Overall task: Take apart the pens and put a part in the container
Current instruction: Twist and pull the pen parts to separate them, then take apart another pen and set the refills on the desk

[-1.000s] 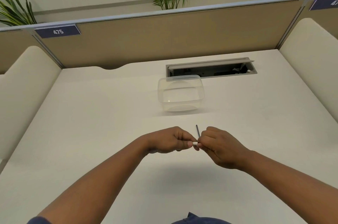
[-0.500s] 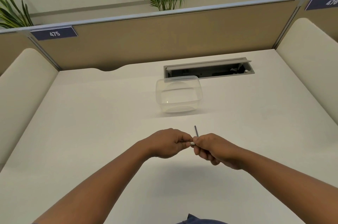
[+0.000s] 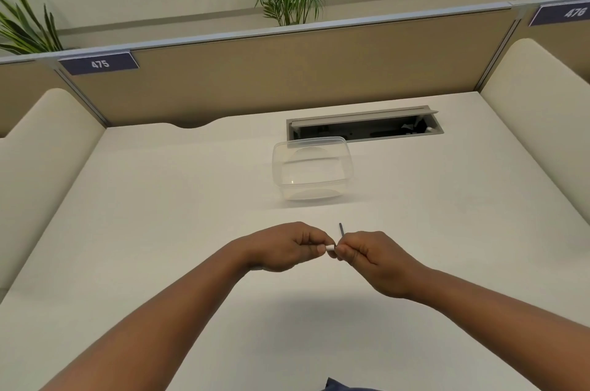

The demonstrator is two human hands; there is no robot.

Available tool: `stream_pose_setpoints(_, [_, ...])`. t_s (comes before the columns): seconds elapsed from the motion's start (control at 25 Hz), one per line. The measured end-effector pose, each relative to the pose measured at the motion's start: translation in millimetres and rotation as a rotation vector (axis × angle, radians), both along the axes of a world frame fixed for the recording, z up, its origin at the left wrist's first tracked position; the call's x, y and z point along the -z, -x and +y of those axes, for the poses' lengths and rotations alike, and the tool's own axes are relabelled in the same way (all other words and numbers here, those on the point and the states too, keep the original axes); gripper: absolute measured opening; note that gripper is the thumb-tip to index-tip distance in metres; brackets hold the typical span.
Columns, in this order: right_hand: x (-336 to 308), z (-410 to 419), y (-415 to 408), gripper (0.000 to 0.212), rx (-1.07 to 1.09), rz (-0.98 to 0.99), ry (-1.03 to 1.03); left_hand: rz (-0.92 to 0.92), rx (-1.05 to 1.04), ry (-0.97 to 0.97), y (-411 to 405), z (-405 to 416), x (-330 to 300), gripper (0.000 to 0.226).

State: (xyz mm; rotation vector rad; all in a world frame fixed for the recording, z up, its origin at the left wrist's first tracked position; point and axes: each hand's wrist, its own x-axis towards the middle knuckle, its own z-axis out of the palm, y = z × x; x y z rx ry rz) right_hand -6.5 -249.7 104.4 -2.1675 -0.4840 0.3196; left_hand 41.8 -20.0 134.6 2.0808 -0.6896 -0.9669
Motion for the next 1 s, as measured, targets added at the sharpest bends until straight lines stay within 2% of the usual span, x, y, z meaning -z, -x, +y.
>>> stream_pose_setpoints(0.12, [6.7, -2.9, 2.2, 0.031, 0.084, 0.169, -0.124, -0.112, -0.003, -0.08, 3.8, -2.3, 3.0, 0.027])
stream_pose_setpoints(0.24, [10.8, -5.1, 1.1, 0.024, 0.143, 0.259, -0.111, -0.184, -0.018, -0.172, 5.9, -2.8, 13.4, 0.025])
stream_pose_setpoints(0.44, [11.5, -9.3, -3.1, 0.015, 0.182, 0.271, -0.115, -0.233, -0.028, -0.225, 4.6, -5.0, 20.3, 0.023])
stream_pose_setpoints(0.68, [14.1, -16.6, -6.8, 0.011, 0.258, 0.14, 0.032, -0.303, -0.043, -0.275, 4.4, -2.4, 31.0, 0.026])
stream_pose_setpoints(1.0, [57.9, -32.7, -19.2, 0.011, 0.539, 0.212, 0.074, -0.288, -0.181, -0.11, 3.4, 0.0, 56.1, 0.023])
